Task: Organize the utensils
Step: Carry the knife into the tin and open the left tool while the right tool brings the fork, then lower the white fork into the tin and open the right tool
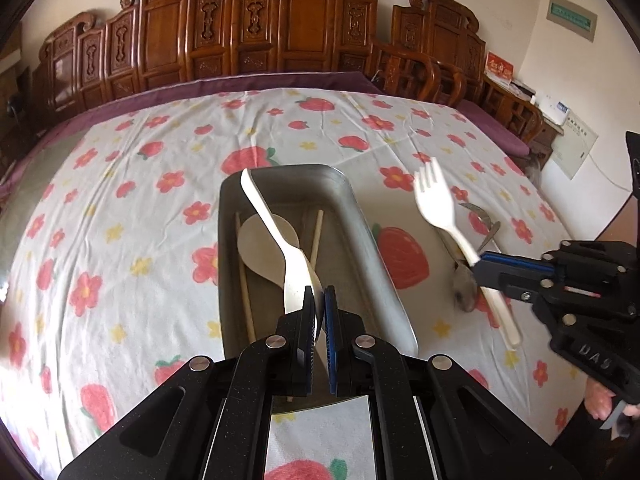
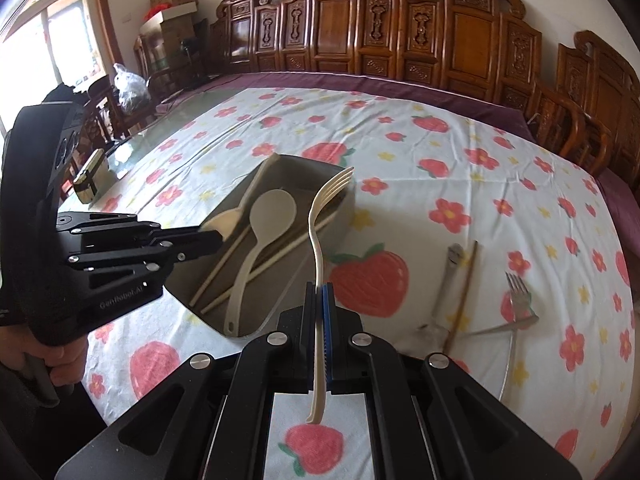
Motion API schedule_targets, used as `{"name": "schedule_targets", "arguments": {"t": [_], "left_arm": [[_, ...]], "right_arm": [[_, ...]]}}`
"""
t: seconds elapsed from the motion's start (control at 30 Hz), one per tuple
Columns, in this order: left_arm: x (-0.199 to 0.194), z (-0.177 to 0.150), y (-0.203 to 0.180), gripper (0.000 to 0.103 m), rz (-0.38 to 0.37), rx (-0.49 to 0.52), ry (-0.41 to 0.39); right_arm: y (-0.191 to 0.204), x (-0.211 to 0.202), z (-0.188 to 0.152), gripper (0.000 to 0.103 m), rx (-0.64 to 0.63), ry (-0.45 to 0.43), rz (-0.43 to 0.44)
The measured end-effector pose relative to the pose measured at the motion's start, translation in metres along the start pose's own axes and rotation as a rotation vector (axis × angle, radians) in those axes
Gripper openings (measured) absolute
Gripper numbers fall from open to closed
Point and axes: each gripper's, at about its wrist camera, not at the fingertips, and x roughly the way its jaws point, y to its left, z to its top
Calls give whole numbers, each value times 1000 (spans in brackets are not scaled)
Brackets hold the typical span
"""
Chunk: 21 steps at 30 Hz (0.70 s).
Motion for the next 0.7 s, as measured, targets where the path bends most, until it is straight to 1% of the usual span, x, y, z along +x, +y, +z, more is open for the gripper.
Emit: {"name": "schedule_targets", "arguments": {"t": [0.1, 0.17, 0.3, 0.37, 0.43, 0.7], "left_arm": [[1, 0, 4, 4, 6, -7, 4], [0, 0, 9, 4, -4, -27, 7], [-5, 2, 13, 6, -1, -37, -6], [-9, 3, 16, 13, -3, -41, -15], [-15, 5, 20, 17, -6, -49, -29], [-31, 12, 43, 19, 26, -83, -71]], "right_arm": [[7, 3, 4, 4, -10, 3, 0], [9, 6, 6, 4, -9, 7, 0], [15, 9, 9, 4, -18, 9, 0], [17, 11, 11, 4, -19, 10, 1], [20, 13, 12, 4, -20, 11, 3], [32, 29, 25, 4, -21, 23, 15]]}}
